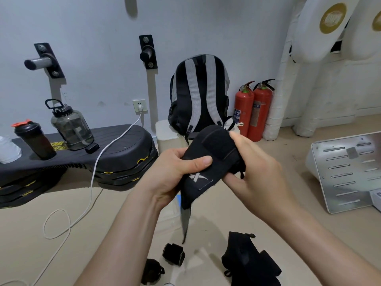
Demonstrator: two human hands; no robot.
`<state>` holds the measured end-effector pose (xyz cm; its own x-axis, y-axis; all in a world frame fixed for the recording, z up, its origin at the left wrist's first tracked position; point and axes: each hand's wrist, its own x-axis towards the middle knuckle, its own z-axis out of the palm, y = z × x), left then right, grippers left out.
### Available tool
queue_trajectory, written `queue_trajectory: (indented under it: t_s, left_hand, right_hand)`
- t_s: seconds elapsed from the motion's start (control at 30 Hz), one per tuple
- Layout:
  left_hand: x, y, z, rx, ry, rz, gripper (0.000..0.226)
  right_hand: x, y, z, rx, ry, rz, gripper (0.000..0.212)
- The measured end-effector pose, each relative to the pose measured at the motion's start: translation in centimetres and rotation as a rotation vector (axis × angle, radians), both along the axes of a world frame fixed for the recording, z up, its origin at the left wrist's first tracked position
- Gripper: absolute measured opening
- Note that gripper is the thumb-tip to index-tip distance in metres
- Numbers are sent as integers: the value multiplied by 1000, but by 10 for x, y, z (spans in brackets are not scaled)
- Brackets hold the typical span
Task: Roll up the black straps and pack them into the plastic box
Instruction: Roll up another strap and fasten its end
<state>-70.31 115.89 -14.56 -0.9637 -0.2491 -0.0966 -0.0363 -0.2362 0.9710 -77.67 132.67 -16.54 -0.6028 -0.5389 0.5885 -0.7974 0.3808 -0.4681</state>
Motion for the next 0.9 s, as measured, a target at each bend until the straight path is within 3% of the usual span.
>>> queue_trajectory:
  t_s: [0.23,0.3,0.43,0.67,0.77,0.9]
  left_hand:
    - [5,-3,1,-79,-1,-51,18]
    - [5,-2,1,-62,13,-97,8]
    - [6,-3,-5,-25,31,-219,15]
    - [-5,3,-21,-67,44,-89,32]
    - [-10,9,-23,-86,61,-23,14]
    - [-14,13,-23,-25,38,-68,19]
  right_hand:
    - [-3,3,11,-191,-293,59,35]
    - [-2,2,13,-239,-432,129,33]
    - [-1,2,19,-371,-701,238,30]
    - [-17,11,25,-381,-1033,251,23]
    - [-18,14,25,-400,-1145,298,25]
    - [-17,16,23,-431,-1180,319,27]
